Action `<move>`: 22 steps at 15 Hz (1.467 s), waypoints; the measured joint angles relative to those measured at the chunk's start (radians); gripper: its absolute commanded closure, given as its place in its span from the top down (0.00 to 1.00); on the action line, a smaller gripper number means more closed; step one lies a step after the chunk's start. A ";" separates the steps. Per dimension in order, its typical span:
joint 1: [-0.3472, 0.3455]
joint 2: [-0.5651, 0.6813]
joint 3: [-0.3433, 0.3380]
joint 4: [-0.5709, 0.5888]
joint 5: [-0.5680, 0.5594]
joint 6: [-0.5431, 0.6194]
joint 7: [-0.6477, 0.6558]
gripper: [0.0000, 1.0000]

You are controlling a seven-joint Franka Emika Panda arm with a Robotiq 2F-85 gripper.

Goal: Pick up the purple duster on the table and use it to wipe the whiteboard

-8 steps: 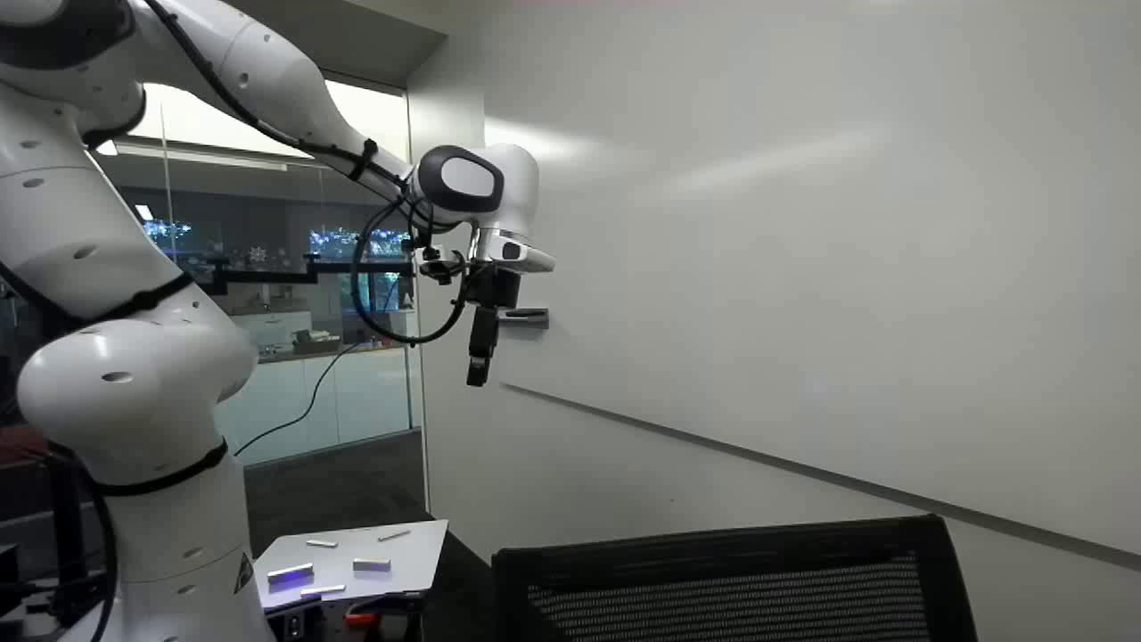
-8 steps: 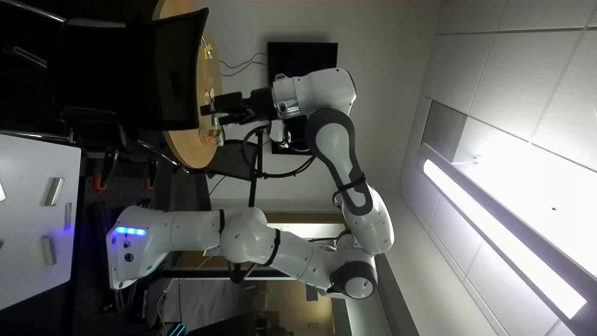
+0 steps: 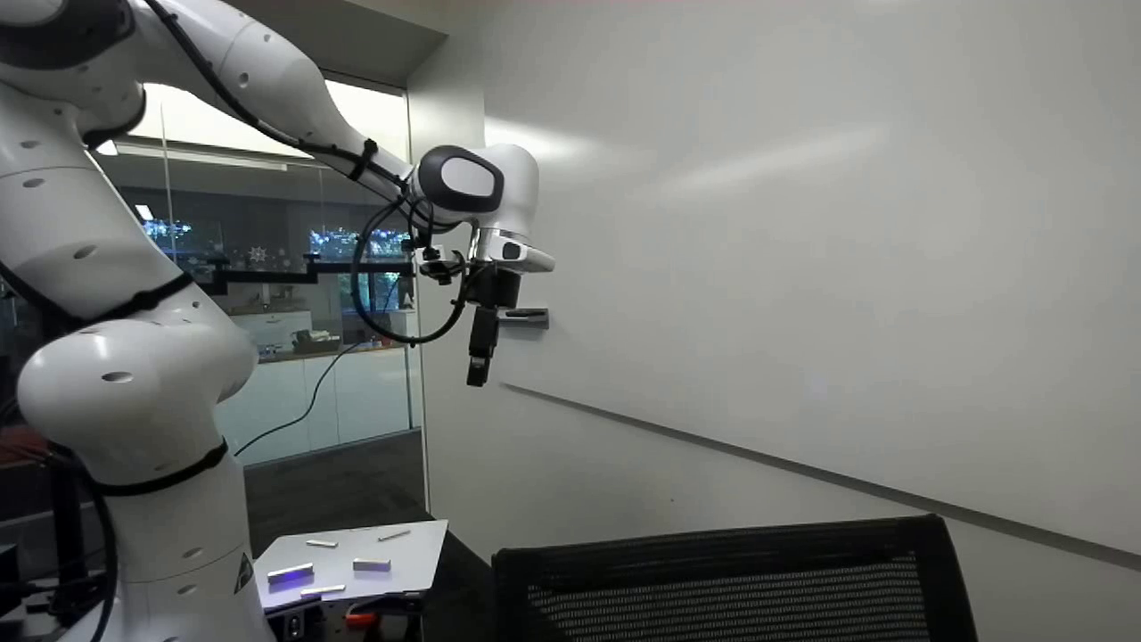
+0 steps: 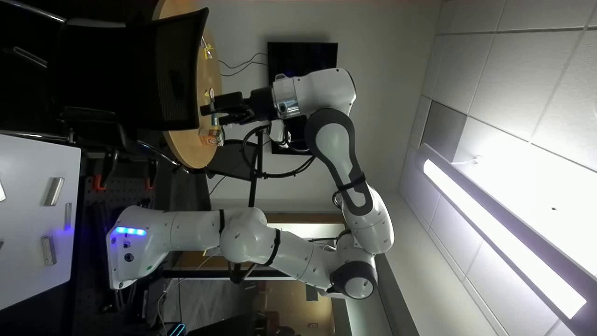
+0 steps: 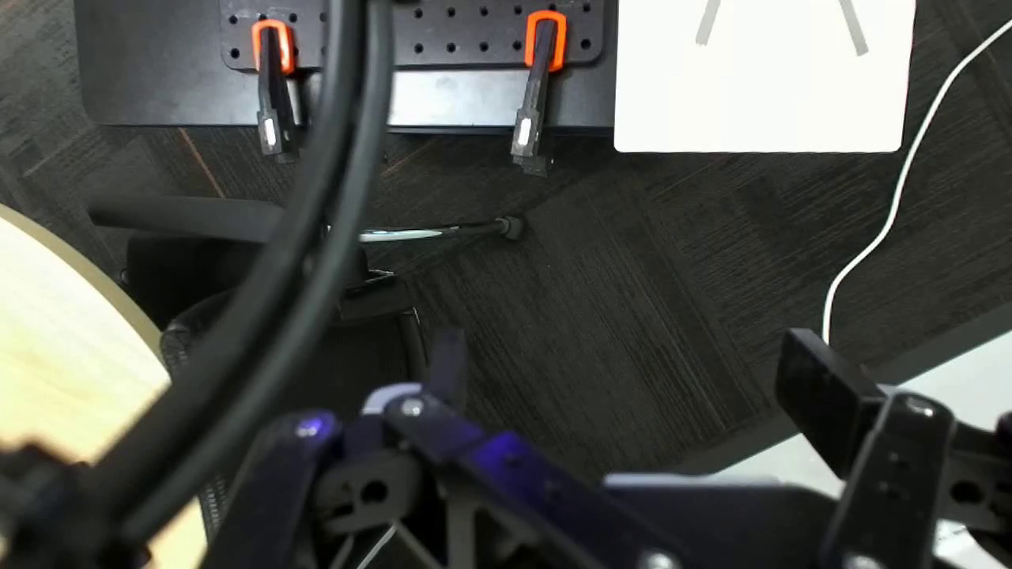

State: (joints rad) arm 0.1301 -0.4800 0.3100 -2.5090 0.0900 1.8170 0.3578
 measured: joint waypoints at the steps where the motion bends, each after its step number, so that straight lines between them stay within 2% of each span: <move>1: 0.000 0.000 0.000 0.000 0.000 0.000 0.000 1.00; 7: -0.004 0.010 -0.024 0.006 -0.027 0.003 -0.001 1.00; 15: -0.042 0.023 -0.138 0.005 -0.069 0.010 -0.029 1.00; 22: -0.123 0.043 -0.249 0.037 -0.172 0.009 -0.179 1.00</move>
State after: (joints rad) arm 0.0068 -0.4370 0.0610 -2.4720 -0.0820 1.8260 0.1787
